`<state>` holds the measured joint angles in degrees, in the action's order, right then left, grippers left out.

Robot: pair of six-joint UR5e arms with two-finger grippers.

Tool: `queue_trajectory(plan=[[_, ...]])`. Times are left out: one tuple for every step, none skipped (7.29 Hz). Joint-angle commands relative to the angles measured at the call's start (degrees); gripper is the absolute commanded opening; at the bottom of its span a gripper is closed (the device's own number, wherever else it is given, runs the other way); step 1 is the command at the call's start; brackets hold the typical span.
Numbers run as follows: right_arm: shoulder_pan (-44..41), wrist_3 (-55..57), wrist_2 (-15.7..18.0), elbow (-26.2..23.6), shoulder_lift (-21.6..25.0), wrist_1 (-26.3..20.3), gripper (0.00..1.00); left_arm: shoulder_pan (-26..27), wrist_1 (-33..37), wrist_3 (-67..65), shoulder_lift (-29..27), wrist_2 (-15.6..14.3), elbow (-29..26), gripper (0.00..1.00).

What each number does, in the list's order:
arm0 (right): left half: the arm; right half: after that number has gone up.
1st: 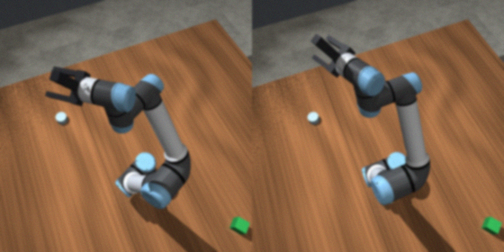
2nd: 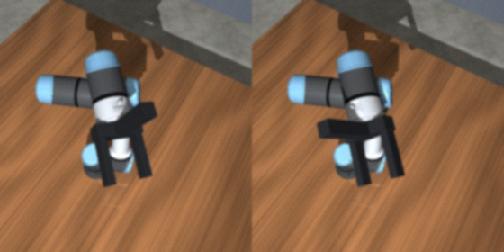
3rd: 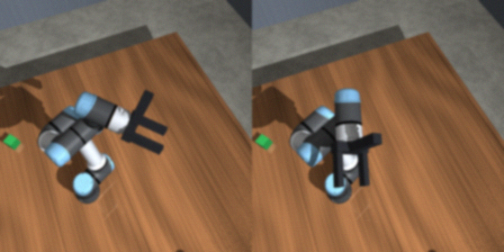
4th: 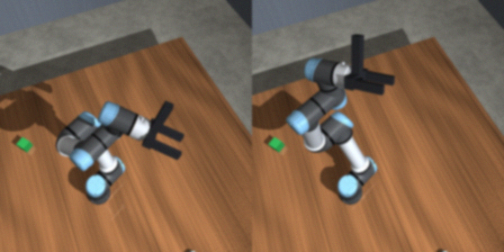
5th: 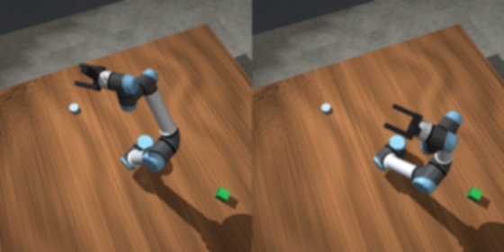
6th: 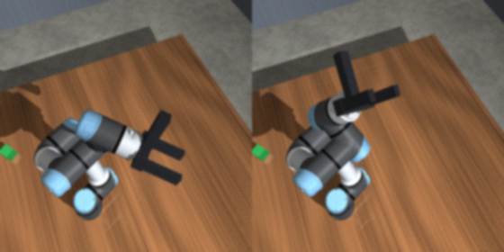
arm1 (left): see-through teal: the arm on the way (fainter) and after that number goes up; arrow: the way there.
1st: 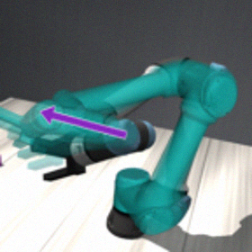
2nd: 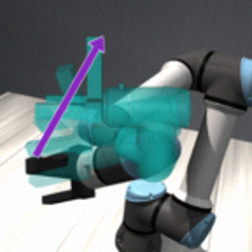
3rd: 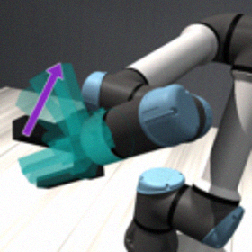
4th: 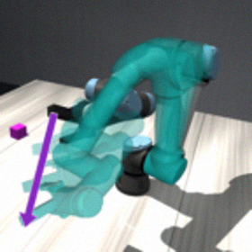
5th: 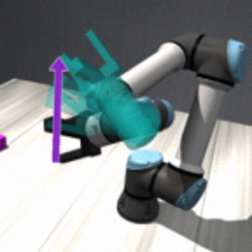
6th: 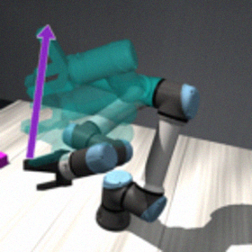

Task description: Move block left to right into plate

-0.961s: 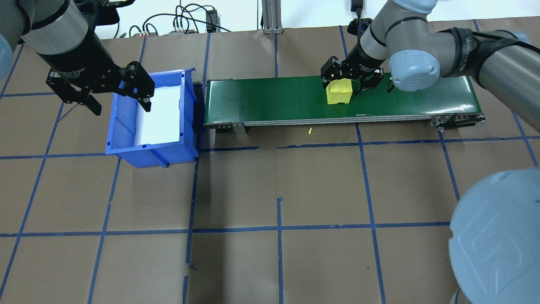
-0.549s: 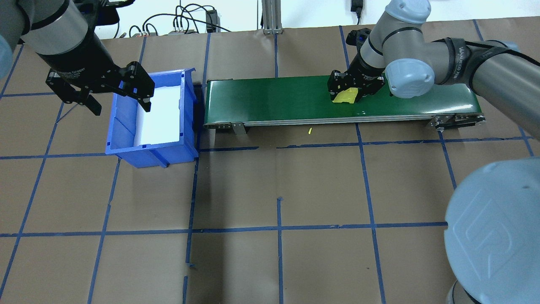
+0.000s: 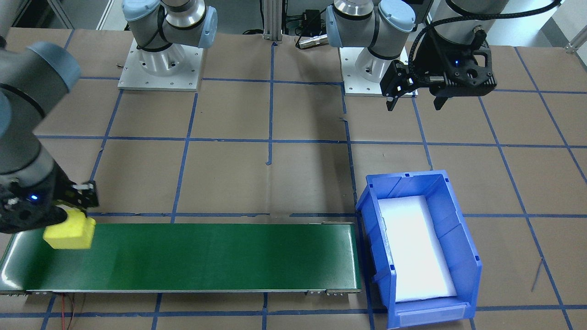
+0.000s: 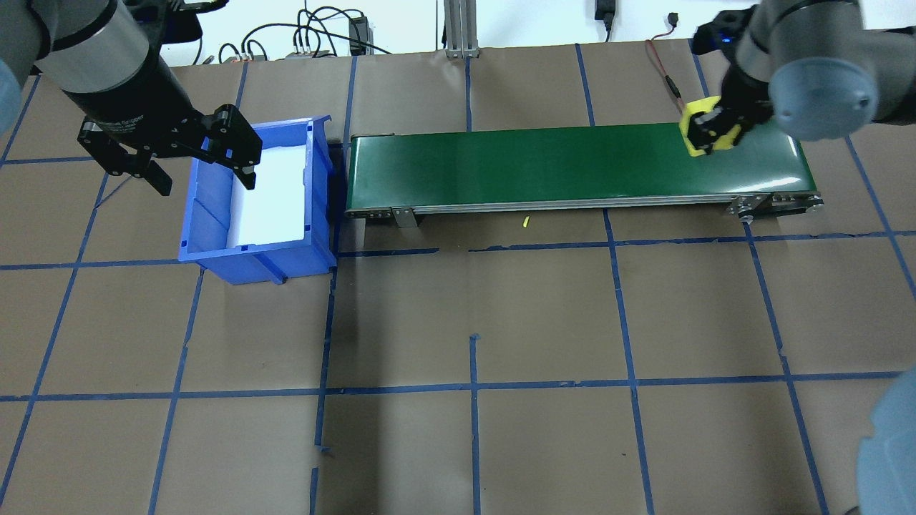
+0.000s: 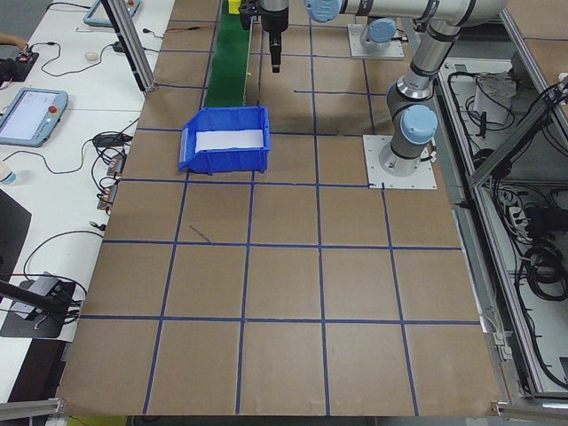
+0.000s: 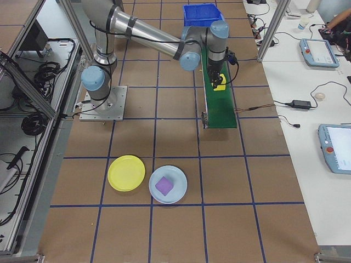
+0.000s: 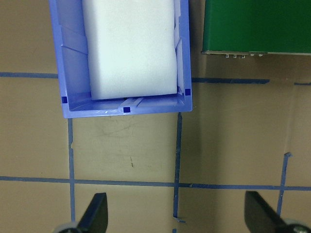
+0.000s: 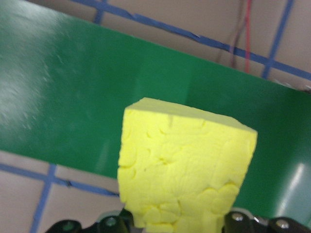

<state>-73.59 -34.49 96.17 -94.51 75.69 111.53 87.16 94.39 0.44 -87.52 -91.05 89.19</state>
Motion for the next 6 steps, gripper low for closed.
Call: queue_trajectory(plan=[[20.8, -17.1, 2.7, -5.8, 8.0, -10.8, 0.25, -0.1, 0.0, 0.0, 0.1, 0.0, 0.0, 1.0], [30.9, -27.4, 2.7, -8.1, 8.4, -10.1, 0.25, -0.1, 0.0, -0.1, 0.1, 0.0, 0.0, 1.0], [39.8, -35.0, 2.7, -10.3, 8.3, -8.1, 0.25, -0.1, 0.0, -0.1, 0.0, 0.0, -0.1, 1.0], [48.5, -42.6, 2.5, -12.9, 8.3, -5.0, 0.25, -0.1, 0.0, 0.0, 0.0, 0.0, -0.1, 1.0], [57.4, -48.9, 1.8, -17.7, 8.3, -0.8, 0.25, -0.1, 0.0, 0.0, 0.1, 0.0, -0.1, 1.0], [64.6, -54.6, 0.1, -22.8, 8.4, 7.9, 0.25, -0.1, 0.0, 0.0, 0.0, 0.0, -0.1, 1.0]])
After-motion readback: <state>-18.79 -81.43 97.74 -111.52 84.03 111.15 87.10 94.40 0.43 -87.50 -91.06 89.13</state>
